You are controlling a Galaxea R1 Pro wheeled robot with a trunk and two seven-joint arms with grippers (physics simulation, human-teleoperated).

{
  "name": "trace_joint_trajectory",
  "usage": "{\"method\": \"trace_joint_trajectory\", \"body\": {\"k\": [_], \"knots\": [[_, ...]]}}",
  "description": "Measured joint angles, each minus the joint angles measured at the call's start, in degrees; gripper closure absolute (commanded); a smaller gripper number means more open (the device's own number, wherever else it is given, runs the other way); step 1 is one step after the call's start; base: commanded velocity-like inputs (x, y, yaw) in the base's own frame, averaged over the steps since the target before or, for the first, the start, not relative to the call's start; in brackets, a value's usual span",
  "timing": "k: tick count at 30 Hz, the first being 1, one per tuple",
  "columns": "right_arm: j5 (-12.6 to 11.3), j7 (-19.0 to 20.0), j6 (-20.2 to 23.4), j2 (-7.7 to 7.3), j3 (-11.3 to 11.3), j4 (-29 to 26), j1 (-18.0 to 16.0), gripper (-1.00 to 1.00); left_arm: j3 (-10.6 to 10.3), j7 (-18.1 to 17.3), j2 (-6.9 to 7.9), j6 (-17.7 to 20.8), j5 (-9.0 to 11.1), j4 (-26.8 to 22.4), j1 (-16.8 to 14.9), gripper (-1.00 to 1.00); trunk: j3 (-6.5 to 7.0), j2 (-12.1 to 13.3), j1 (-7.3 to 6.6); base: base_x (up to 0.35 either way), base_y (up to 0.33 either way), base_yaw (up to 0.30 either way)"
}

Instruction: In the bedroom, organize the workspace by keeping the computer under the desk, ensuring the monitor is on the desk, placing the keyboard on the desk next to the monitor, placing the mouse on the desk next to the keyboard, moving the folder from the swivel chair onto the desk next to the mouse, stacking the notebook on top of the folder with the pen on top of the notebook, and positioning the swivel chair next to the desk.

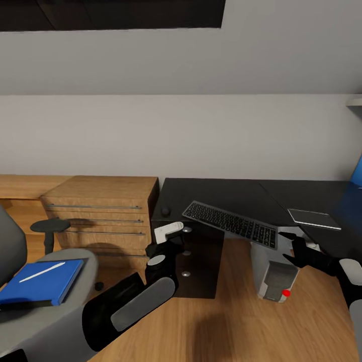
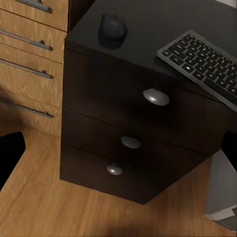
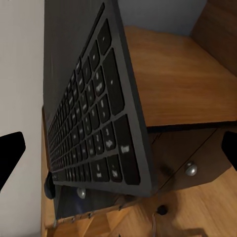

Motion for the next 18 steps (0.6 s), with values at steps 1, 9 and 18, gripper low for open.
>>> {"method": "trace_joint_trajectory", "body": {"k": [1, 9, 18], "knots": [[0.02, -0.02, 0.0, 0.0, 0.0, 0.0, 0.0, -1.0, -0.13, 0.0, 0.0, 0.0, -0.01, 0.0, 0.0, -1.0, 0.0, 0.0, 0.0, 0.094, 0.0, 0.0], [0.06, -0.05, -0.05, 0.0, 0.0, 0.0, 0.0, -1.0, -0.6, 0.0, 0.0, 0.0, -0.02, 0.0, 0.0, -1.0, 0.0, 0.0, 0.01, 0.029, 0.0, 0.0], [0.08, -0.1, -0.07, 0.0, -0.01, -0.01, 0.0, -1.0, -0.72, -0.01, 0.0, -0.08, -0.02, 0.0, 0.0, -1.0, 0.0, 0.0, -0.01, 0.092, -0.048, 0.0]]}}
